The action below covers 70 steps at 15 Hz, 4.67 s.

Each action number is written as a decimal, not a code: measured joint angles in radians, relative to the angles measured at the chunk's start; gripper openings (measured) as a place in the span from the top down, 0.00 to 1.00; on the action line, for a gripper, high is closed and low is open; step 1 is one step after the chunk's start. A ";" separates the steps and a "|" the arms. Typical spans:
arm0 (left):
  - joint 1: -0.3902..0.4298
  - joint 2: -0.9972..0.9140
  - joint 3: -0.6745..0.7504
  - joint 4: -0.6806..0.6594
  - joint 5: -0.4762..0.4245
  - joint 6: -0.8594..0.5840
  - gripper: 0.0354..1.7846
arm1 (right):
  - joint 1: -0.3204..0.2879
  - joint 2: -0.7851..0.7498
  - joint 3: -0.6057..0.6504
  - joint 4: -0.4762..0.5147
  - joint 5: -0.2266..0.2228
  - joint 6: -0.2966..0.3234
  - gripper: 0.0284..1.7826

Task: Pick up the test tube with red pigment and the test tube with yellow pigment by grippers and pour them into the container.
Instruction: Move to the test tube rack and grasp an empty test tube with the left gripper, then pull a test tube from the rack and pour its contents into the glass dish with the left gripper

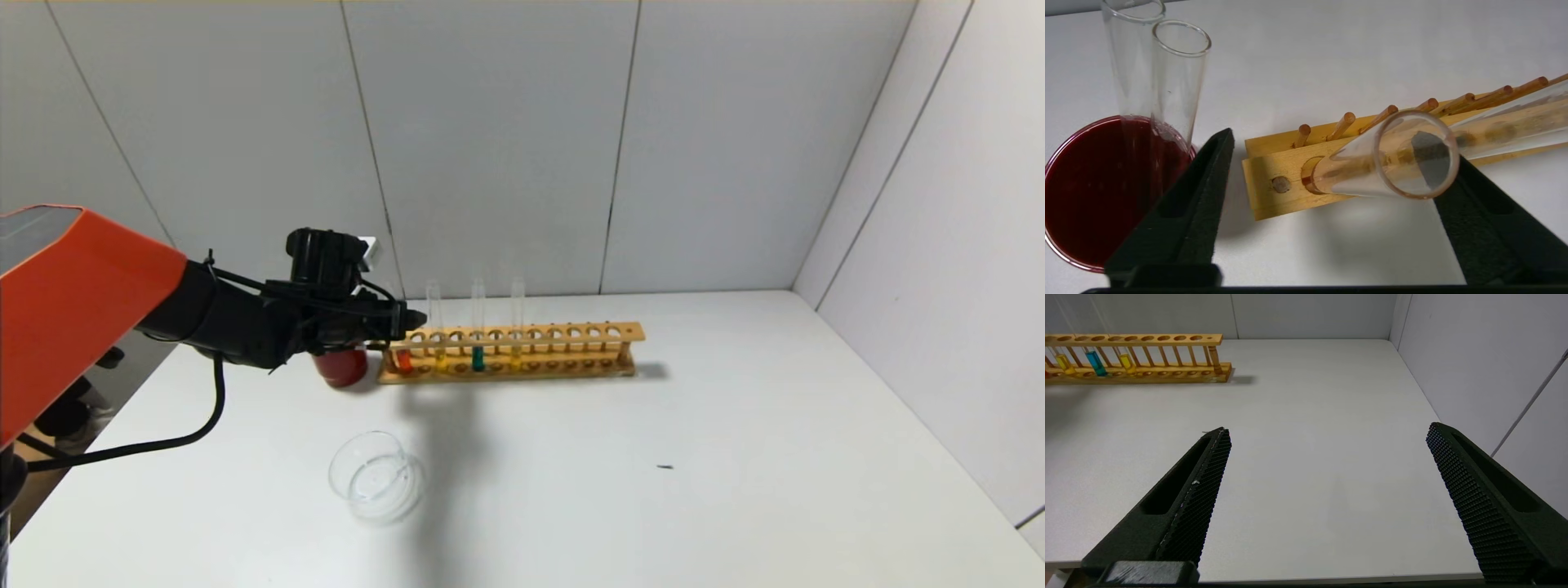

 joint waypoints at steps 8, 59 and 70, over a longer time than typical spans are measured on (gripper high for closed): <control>-0.014 0.018 -0.011 0.001 0.003 0.001 0.83 | 0.000 0.000 0.000 0.000 0.000 0.000 0.02; 0.219 -0.281 0.629 -0.309 -0.298 1.893 0.83 | 0.000 0.000 0.000 0.000 0.000 0.000 0.02; 0.179 -0.238 0.617 -0.309 -0.226 2.070 0.83 | 0.000 0.000 0.000 0.000 0.000 0.000 0.02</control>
